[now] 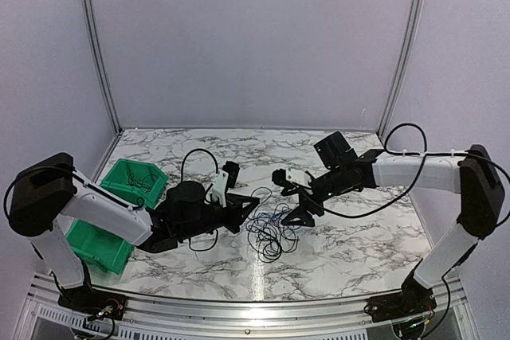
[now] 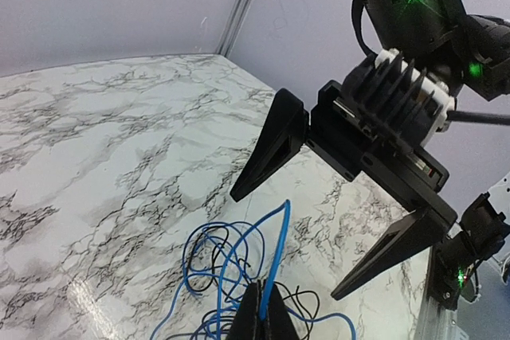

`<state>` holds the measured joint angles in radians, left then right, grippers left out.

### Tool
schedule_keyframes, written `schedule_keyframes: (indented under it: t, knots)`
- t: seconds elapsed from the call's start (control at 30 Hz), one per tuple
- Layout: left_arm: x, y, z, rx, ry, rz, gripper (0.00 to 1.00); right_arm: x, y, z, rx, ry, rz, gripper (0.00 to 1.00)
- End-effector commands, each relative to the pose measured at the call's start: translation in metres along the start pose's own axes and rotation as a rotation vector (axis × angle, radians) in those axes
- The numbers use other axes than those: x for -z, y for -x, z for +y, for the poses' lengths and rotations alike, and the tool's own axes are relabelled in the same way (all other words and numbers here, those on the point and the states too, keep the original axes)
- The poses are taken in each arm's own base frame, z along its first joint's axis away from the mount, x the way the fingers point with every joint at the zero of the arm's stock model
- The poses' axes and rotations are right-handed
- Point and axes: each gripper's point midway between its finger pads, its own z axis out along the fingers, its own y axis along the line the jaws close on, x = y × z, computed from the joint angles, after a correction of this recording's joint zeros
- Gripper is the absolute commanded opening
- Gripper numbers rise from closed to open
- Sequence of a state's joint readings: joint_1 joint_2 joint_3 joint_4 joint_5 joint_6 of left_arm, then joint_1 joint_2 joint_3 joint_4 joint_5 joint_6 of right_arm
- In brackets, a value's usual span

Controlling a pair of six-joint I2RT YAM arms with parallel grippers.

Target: Untangle the cables

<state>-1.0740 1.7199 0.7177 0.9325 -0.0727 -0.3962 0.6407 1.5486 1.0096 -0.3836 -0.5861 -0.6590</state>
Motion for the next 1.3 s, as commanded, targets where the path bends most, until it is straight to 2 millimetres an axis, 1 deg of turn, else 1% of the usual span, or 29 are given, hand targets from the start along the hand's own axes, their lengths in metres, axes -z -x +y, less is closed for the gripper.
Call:
schedule_keyframes:
  t: [0.0, 0.07, 0.13, 0.27, 0.37, 0.43, 0.47, 0.5, 0.6, 0.63, 0.7, 0.8, 0.87, 0.9, 0.97, 1.07, 1.13, 1.2, 1.27]
  knots:
    - [0.011, 0.013, 0.010, 0.042, 0.058, -0.068, 0.00, -0.031, 0.012, 0.002, 0.067, 0.038, -0.029, 0.98]
    - [0.016, 0.016, 0.014, 0.048, 0.079, -0.085, 0.00, -0.043, 0.007, 0.006, 0.092, 0.057, -0.029, 0.98]
    - [0.021, 0.019, 0.017, 0.058, 0.093, -0.103, 0.00, -0.056, -0.001, 0.006, 0.081, 0.069, -0.021, 0.95]
    - [0.034, 0.032, 0.016, 0.070, 0.097, -0.144, 0.00, -0.075, -0.017, 0.002, 0.030, 0.084, 0.013, 0.80]
    - [0.045, 0.049, 0.011, 0.072, 0.086, -0.187, 0.00, -0.089, -0.035, -0.003, -0.024, 0.079, 0.063, 0.68]
    - [0.055, 0.065, 0.005, 0.068, 0.071, -0.226, 0.00, -0.096, -0.045, -0.005, -0.059, 0.087, 0.101, 0.58]
    - [0.061, 0.074, 0.001, 0.065, 0.061, -0.249, 0.00, -0.097, -0.046, -0.005, -0.073, 0.097, 0.111, 0.52]
    - [0.066, 0.084, -0.003, 0.061, 0.055, -0.273, 0.00, -0.098, -0.048, -0.006, -0.083, 0.098, 0.114, 0.49]
    - [0.083, 0.116, -0.016, 0.019, 0.038, -0.321, 0.00, -0.097, -0.050, -0.010, -0.103, 0.083, 0.124, 0.45]
    - [0.089, 0.135, -0.024, -0.002, 0.030, -0.346, 0.00, -0.097, -0.050, -0.011, -0.114, 0.083, 0.124, 0.44]
    - [0.102, 0.165, -0.038, -0.054, 0.019, -0.376, 0.00, -0.094, -0.051, -0.014, -0.143, 0.092, 0.119, 0.40]
    - [0.125, 0.207, -0.056, -0.103, 0.006, -0.420, 0.00, -0.090, -0.052, -0.020, -0.178, 0.097, 0.106, 0.40]
    - [0.140, 0.230, -0.065, -0.120, 0.000, -0.453, 0.00, -0.086, -0.051, -0.025, -0.188, 0.089, 0.096, 0.40]
    - [0.149, 0.240, -0.068, -0.124, -0.002, -0.472, 0.00, -0.085, -0.051, -0.027, -0.194, 0.087, 0.093, 0.40]
    - [0.158, 0.250, -0.070, -0.129, 0.007, -0.484, 0.00, -0.081, -0.052, -0.030, -0.201, 0.086, 0.086, 0.42]
    - [0.164, 0.250, -0.065, -0.119, 0.032, -0.486, 0.00, -0.070, -0.046, -0.031, -0.205, 0.095, 0.062, 0.46]
    - [0.163, 0.245, -0.061, -0.108, 0.043, -0.478, 0.00, -0.059, -0.035, -0.034, -0.198, 0.086, 0.035, 0.49]
    - [0.161, 0.239, -0.058, -0.091, 0.041, -0.466, 0.00, -0.042, -0.018, -0.038, -0.187, 0.073, -0.007, 0.56]
    - [0.157, 0.231, -0.056, -0.082, 0.039, -0.447, 0.00, -0.019, 0.007, -0.038, -0.147, 0.057, -0.058, 0.62]
